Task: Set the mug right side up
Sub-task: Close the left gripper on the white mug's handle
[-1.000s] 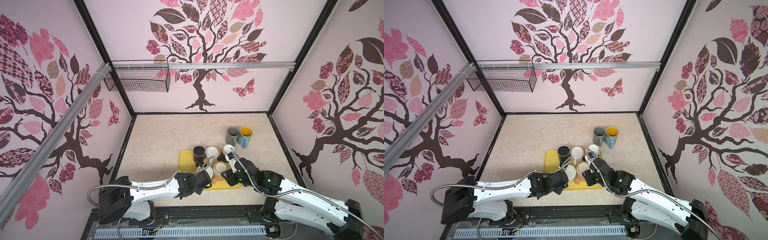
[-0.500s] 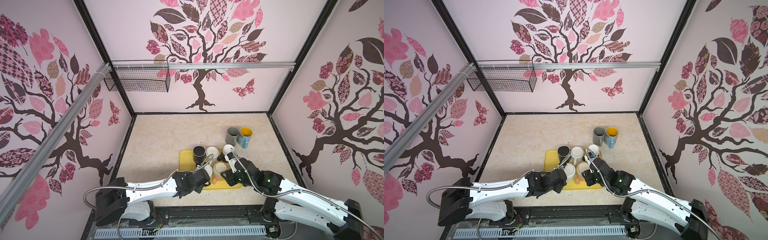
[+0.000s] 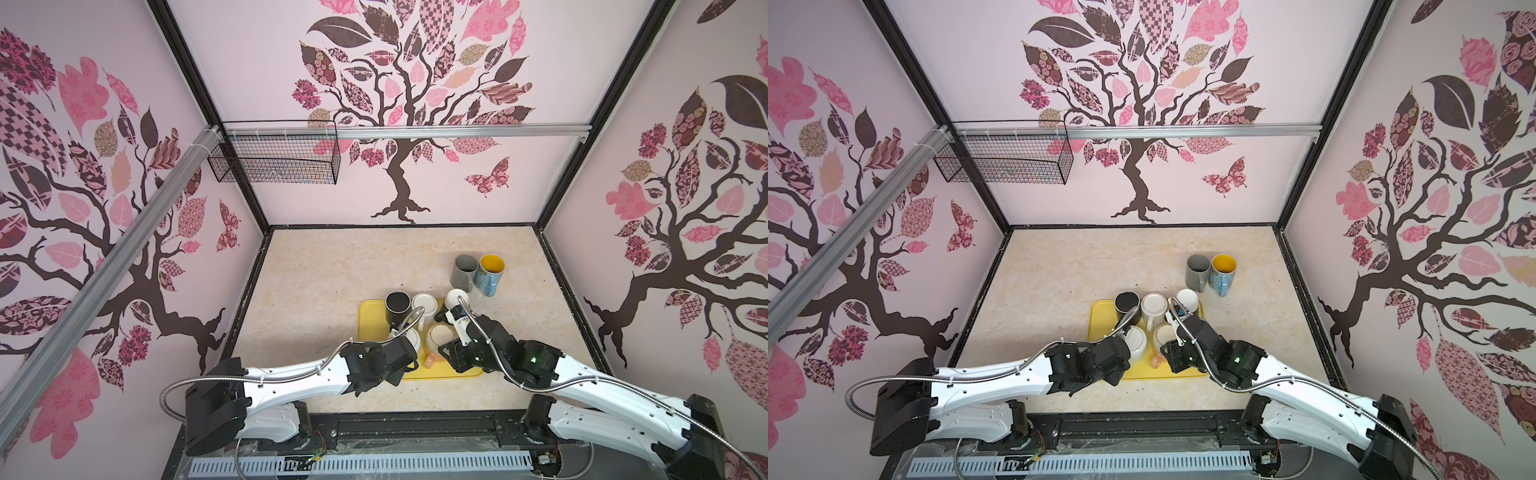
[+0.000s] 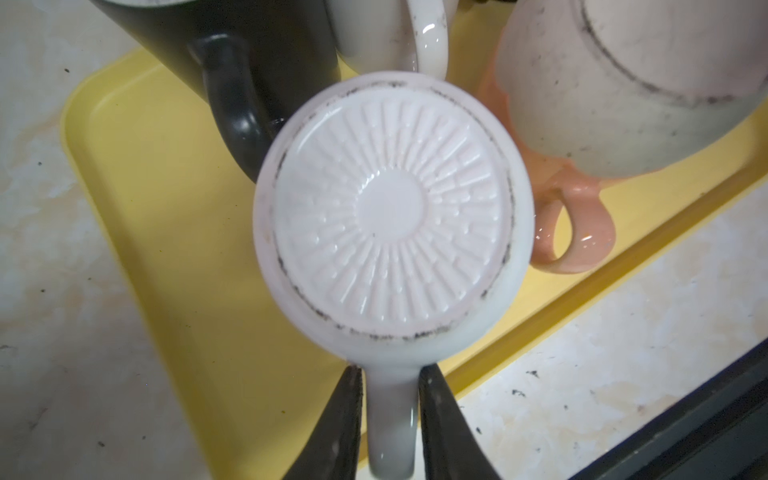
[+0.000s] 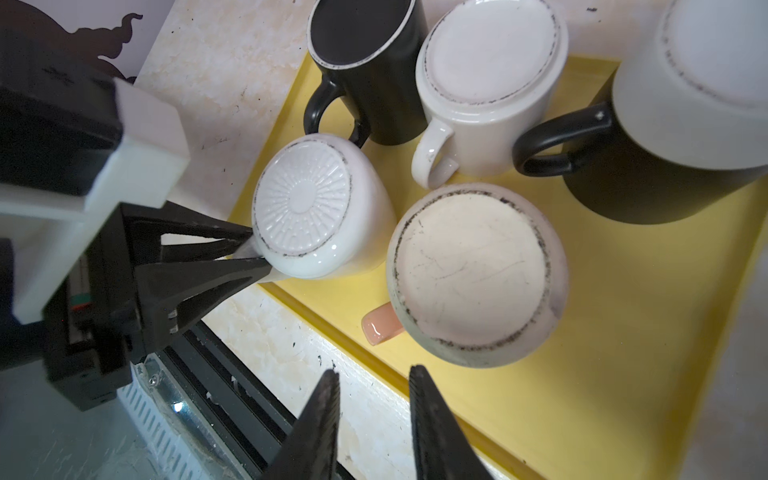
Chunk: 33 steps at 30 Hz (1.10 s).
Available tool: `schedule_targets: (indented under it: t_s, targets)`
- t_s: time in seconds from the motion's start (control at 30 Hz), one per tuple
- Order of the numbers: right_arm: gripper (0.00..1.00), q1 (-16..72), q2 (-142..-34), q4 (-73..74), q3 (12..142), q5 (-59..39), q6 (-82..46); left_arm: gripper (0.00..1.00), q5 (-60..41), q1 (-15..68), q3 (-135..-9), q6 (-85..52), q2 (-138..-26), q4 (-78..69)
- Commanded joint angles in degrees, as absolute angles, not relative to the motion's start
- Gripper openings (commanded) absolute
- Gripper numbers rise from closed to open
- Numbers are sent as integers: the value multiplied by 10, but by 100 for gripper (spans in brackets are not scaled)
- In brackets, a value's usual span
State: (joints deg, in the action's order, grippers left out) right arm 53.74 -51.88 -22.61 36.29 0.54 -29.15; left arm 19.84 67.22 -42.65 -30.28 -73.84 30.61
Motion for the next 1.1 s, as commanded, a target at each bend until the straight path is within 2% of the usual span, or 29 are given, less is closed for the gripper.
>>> schedule_targets:
  t_s: [0.0,0.33,0.53,0.87,1.07]
  targets:
    - [32,540,-518,-207,373,3,-286,36,219,671,-443,-305,-742,312]
    - [33,540,-526,-203,372,4,-282,39,211,670,-444,-291,-763,291]
    - [33,540,-529,-200,369,7,-281,38,202,659,-449,-294,-776,292]
    - [32,540,-531,-196,367,6,-283,29,167,633,-443,-285,-777,265]
    - [32,540,-530,-199,368,5,-286,16,169,633,-449,-283,-794,269]
